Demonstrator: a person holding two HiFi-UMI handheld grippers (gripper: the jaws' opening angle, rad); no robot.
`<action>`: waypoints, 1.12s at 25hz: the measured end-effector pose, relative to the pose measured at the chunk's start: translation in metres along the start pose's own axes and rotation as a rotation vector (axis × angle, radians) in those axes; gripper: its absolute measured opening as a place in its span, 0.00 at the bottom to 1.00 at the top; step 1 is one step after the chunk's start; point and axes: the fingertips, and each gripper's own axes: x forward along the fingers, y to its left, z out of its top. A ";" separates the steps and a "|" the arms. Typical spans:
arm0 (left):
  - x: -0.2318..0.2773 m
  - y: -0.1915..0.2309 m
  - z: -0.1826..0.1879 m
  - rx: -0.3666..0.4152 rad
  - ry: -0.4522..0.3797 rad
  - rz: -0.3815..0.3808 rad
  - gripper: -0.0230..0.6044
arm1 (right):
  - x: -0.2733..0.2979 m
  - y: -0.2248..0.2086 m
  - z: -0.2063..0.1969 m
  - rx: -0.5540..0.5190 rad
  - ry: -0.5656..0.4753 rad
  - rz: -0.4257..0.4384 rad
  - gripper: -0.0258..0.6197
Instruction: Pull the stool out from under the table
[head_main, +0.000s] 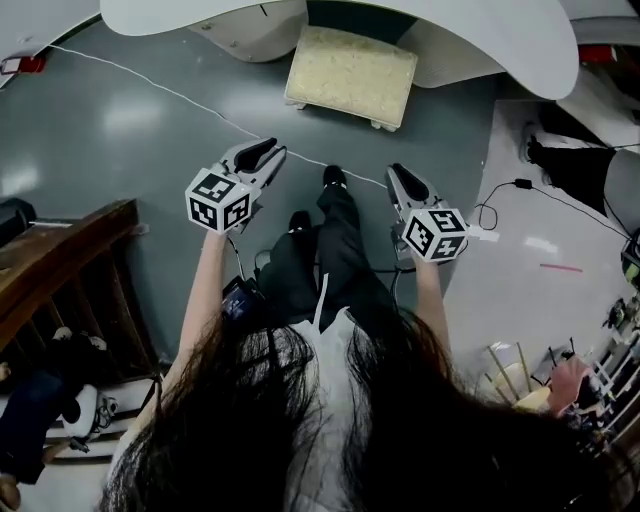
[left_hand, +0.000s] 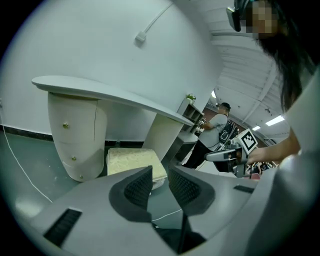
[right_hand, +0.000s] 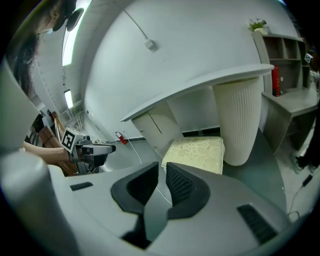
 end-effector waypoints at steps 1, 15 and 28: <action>0.009 0.010 -0.003 0.003 0.013 0.003 0.19 | 0.008 -0.010 -0.004 0.012 0.004 -0.006 0.13; 0.133 0.122 -0.061 0.000 0.219 -0.026 0.19 | 0.111 -0.134 -0.041 0.099 0.057 -0.039 0.13; 0.206 0.203 -0.084 -0.262 0.195 0.017 0.40 | 0.181 -0.213 -0.067 0.213 0.068 -0.075 0.14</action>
